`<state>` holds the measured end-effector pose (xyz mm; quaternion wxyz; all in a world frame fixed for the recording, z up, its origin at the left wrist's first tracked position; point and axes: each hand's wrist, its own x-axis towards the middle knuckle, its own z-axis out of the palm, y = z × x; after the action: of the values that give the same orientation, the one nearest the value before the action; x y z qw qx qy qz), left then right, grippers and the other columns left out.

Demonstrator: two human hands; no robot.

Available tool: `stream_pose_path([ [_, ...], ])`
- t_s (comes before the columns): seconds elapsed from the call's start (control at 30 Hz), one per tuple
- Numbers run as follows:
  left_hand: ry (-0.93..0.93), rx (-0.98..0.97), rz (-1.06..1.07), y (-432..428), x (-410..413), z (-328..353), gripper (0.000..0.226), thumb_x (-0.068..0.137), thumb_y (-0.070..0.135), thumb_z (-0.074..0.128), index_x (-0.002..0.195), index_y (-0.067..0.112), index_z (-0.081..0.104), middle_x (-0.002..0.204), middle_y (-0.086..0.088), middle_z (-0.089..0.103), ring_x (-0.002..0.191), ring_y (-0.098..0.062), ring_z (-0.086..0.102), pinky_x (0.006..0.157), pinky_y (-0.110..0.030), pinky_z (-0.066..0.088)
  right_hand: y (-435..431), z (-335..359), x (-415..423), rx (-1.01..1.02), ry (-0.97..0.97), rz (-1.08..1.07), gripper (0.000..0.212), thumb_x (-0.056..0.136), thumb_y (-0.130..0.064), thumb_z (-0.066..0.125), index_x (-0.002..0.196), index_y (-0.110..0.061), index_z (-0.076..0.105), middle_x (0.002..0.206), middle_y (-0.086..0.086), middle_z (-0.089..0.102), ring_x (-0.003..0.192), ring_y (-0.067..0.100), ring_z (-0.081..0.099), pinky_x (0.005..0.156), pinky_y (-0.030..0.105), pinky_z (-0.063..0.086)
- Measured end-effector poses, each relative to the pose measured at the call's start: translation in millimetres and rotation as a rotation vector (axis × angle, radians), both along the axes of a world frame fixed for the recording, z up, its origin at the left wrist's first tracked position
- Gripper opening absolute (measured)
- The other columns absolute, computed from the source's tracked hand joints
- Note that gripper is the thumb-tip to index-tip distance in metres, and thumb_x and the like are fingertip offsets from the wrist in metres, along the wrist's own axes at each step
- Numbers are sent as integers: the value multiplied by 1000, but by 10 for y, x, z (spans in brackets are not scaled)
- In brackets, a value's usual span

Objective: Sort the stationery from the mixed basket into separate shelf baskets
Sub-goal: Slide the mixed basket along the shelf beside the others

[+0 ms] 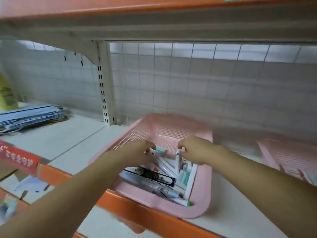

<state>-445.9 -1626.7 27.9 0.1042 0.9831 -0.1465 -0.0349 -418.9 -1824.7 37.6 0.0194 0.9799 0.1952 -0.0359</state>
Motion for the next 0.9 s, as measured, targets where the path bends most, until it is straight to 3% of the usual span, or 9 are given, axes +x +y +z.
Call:
stream_pose_path([
  [0.17,138,159,-191,-81,244,98,36,90,33,58,120,14,62,119,-3,60,103,-18,56,93,-30,45,2,-40,-27,64,-48,-81,34,92,-19,45,123,-18,57,122,5,59,102,21,58,81,32,50],
  [0.4,51,30,-255,7,407,97,16,80,22,71,93,12,73,82,6,63,78,-9,55,74,-22,42,71,-15,-176,336,-147,-169,27,91,-13,46,109,-14,67,114,2,65,103,19,59,89,35,49],
  [0.47,37,-95,-261,30,440,123,7,80,17,71,87,15,71,78,7,62,67,-5,57,67,-20,45,145,-3,-237,514,-86,-168,20,91,-18,54,103,-14,69,102,-3,66,94,17,62,85,33,51],
  [0.57,72,-485,-185,60,457,157,10,78,8,72,79,16,66,66,5,58,47,1,51,53,-11,44,291,-24,-308,684,153,-171,18,84,-26,68,96,-13,69,77,-9,60,69,8,57,65,22,48],
  [0.63,163,-842,-121,85,455,147,14,77,-2,70,79,11,65,66,-3,54,48,-4,54,54,-11,48,376,-76,-291,676,216,-187,20,82,-25,70,93,-8,68,70,-2,57,61,12,52,57,26,44],
  [0.73,255,-1248,-43,84,428,134,18,78,-8,65,90,6,60,72,-8,56,57,-10,61,58,-16,54,426,-98,-225,748,159,-224,20,83,-21,69,93,-4,69,66,-1,56,61,13,53,62,29,48],
  [0.8,324,-1362,-44,55,426,102,19,81,-3,63,98,4,59,82,-10,63,72,-17,64,68,-22,56,422,-94,-206,815,121,-238,16,83,-20,69,89,-6,70,62,-4,56,51,6,51,52,20,45],
  [0.9,393,-1281,-89,-9,410,41,15,86,8,60,100,2,61,94,-13,66,88,-23,64,82,-32,52,397,-94,-203,927,144,-258,20,86,-25,66,88,-5,71,61,-2,58,40,-2,48,44,14,40],
])
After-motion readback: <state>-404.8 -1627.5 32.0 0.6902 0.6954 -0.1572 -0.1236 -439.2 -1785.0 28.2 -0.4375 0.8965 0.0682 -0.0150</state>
